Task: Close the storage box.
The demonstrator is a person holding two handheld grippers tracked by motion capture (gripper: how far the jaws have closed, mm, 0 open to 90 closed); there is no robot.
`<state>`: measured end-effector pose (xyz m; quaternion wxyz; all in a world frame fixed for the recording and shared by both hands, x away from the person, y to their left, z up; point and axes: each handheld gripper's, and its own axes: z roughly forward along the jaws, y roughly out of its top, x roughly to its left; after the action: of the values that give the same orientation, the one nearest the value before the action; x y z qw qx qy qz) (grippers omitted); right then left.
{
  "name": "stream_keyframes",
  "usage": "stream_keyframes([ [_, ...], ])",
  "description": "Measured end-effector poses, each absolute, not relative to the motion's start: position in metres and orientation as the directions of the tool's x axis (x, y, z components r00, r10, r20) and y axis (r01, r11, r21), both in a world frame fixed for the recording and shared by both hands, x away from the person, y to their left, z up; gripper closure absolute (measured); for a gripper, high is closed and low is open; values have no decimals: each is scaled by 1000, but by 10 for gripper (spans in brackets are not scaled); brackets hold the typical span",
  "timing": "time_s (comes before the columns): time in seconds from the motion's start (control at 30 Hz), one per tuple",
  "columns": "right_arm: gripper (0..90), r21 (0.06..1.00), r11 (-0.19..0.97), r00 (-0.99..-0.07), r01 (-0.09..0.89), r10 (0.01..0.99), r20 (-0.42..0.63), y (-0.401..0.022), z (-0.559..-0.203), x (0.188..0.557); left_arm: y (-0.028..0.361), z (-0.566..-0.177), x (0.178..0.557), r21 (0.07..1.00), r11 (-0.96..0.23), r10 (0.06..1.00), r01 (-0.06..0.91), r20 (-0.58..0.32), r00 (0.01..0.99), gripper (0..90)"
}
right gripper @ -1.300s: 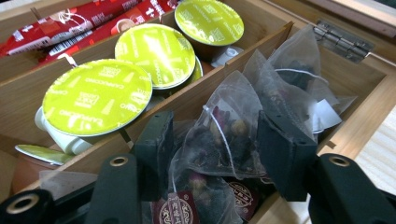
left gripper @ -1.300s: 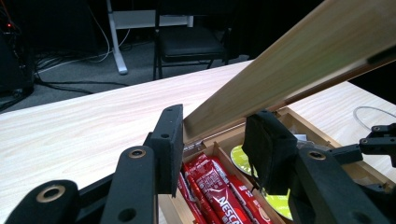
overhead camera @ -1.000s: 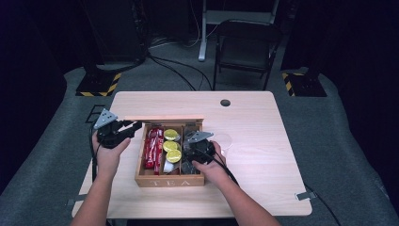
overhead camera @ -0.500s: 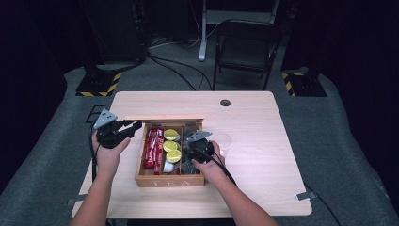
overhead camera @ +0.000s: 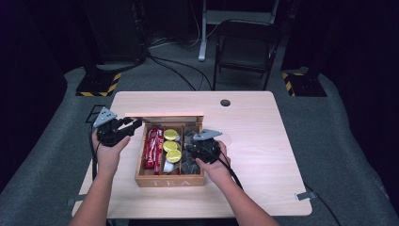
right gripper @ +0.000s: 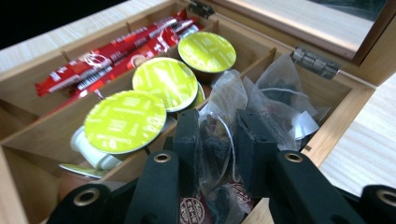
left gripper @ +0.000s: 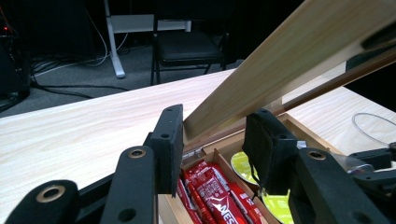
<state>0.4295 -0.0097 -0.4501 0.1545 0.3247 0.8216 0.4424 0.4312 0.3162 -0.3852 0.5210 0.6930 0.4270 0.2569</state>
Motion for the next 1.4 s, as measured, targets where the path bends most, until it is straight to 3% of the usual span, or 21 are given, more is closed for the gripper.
stream_keyframes([
  [0.6, 713, 870, 347, -728, 351, 685, 20, -35, -419, 412, 316, -383, 433, 952, -71, 861, 298, -93, 500, 579],
  [1.4, 713, 873, 291, -608, 391, 794, 8, -95, -413, 424, 316, -382, 433, 951, -82, 860, 299, -84, 504, 582],
])
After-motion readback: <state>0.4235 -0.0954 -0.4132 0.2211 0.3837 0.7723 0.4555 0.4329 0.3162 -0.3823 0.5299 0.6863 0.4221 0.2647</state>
